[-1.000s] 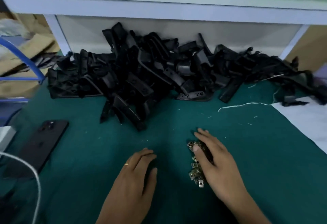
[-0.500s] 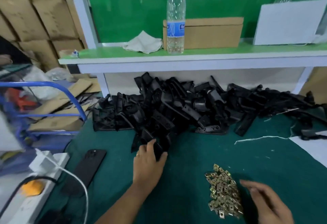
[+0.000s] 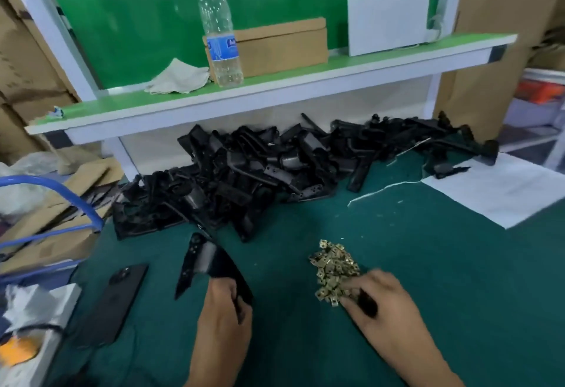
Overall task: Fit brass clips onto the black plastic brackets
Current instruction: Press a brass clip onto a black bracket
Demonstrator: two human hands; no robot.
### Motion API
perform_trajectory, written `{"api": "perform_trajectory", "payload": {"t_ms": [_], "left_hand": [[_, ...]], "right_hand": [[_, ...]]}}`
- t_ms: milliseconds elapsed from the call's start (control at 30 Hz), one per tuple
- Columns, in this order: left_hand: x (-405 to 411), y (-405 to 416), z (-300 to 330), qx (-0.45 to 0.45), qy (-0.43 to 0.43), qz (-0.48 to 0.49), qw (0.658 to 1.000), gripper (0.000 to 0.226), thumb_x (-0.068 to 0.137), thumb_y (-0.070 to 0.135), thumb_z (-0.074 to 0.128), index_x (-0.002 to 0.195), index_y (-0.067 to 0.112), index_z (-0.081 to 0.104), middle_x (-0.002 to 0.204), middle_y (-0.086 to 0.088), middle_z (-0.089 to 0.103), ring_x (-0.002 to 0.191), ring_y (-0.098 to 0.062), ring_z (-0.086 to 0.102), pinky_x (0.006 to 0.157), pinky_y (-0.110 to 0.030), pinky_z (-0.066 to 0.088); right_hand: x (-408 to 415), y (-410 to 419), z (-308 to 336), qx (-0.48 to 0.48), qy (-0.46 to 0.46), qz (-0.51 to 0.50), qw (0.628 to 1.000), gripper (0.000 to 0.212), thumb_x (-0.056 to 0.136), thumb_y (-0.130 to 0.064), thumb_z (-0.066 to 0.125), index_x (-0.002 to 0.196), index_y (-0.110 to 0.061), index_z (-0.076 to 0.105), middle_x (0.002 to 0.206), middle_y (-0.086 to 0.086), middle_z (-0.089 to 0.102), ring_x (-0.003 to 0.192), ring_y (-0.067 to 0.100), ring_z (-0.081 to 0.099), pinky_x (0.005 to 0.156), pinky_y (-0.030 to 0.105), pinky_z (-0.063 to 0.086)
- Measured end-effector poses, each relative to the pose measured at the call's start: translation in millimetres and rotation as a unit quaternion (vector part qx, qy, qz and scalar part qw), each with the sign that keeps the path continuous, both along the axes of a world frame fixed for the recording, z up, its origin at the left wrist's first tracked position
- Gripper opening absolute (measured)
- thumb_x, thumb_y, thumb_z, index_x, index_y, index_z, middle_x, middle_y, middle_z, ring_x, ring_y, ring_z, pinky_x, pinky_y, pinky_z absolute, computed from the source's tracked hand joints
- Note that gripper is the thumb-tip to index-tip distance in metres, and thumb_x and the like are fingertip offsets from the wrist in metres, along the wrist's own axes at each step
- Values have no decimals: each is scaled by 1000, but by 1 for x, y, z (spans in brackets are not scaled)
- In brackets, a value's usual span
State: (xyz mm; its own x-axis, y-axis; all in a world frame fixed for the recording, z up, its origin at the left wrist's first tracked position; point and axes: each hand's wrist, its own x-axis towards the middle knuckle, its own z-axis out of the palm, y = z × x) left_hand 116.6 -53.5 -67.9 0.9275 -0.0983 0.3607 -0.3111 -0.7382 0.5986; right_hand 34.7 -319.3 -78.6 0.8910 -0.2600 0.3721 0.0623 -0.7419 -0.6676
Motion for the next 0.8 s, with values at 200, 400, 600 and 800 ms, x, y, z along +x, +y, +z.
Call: {"api": "perform_trajectory", "payload": {"t_ms": [200,400,600,800], "left_hand": [[-21,15,-3,230,-88,-102,964,52,53,1,91,91,23,63,83,-3,57,65,-25,58,34,-31,41],[-24,21,-6,284,-71,-235,927,24,88,36,54,111,42,57,116,7,58,96,-14,37,74,-24,38],[-43,35,-9,294,-104,-244,918,32,97,37,48,119,29,69,114,-12,65,94,-27,53,83,-32,45],[-75,38,-2,258,28,-249,933,59,99,47,41,146,17,58,154,-6,53,142,-32,49,116,-52,39]], "right_hand": [[-6,9,0,-87,24,31,995,20,88,-44,76,108,-40,74,97,-23,52,96,0,56,72,29,58],[-6,11,2,-108,19,16,994,27,95,-36,72,121,-31,74,104,-15,54,106,9,56,78,31,58],[-5,12,1,-155,28,19,987,23,98,-46,63,109,-27,69,107,-13,57,108,11,55,77,31,56],[-9,16,7,-154,1,41,987,20,102,-36,61,109,-23,74,103,-10,57,100,13,57,74,36,58]]}}
